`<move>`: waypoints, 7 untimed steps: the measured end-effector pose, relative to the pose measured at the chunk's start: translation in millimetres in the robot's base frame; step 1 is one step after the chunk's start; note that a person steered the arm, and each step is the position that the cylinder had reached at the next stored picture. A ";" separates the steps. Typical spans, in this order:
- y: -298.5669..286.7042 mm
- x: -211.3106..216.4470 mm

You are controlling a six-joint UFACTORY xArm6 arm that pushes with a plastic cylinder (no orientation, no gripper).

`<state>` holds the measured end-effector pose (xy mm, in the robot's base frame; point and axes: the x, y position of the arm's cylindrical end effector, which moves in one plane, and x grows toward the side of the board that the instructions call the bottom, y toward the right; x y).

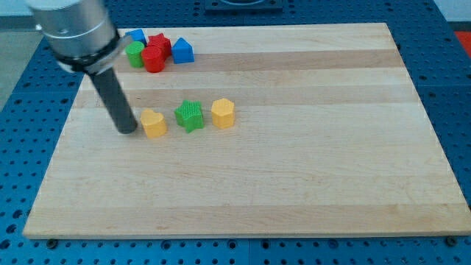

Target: Push the yellow heart to the right and a bit up

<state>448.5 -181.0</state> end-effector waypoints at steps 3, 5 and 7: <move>109.0 -0.8; 138.3 -15.8; 167.9 -16.7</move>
<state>431.8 -13.1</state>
